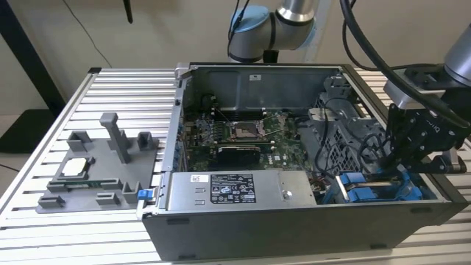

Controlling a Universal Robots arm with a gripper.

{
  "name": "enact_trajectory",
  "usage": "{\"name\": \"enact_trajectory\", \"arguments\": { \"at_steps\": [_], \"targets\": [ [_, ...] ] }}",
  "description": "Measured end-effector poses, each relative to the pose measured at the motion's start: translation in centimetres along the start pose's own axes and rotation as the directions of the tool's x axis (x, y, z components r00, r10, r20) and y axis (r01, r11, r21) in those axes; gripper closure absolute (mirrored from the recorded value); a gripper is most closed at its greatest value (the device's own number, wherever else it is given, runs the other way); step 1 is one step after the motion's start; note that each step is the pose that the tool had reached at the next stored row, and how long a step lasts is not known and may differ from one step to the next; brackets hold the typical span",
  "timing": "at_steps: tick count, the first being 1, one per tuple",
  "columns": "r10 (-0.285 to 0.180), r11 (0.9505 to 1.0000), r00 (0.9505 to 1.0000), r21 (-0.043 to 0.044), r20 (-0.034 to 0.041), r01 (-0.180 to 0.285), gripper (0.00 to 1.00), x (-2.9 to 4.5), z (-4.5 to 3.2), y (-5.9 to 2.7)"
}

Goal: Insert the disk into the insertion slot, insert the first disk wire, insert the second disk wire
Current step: 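Insert the first disk wire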

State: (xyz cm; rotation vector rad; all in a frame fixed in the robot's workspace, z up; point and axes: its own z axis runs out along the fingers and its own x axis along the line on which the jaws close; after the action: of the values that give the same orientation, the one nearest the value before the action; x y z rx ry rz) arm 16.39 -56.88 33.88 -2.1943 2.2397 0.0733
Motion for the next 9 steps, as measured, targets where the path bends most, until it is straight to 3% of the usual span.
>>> {"name": "enact_trajectory", "arguments": {
  "at_steps": [7,8,9],
  "targets": [
    [0.000,1.0000,1.0000,0.0048,0.0031,0.000,1.00,0.03,0.88,-0.02],
    [0.000,1.0000,1.0000,0.0047,0.0039,0.000,0.00,0.03,0.89,-0.02],
    [0.000,1.0000,1.0000,0.0048,0.0043,0.000,0.00,0.03,0.81,-0.02]
  ]
}}
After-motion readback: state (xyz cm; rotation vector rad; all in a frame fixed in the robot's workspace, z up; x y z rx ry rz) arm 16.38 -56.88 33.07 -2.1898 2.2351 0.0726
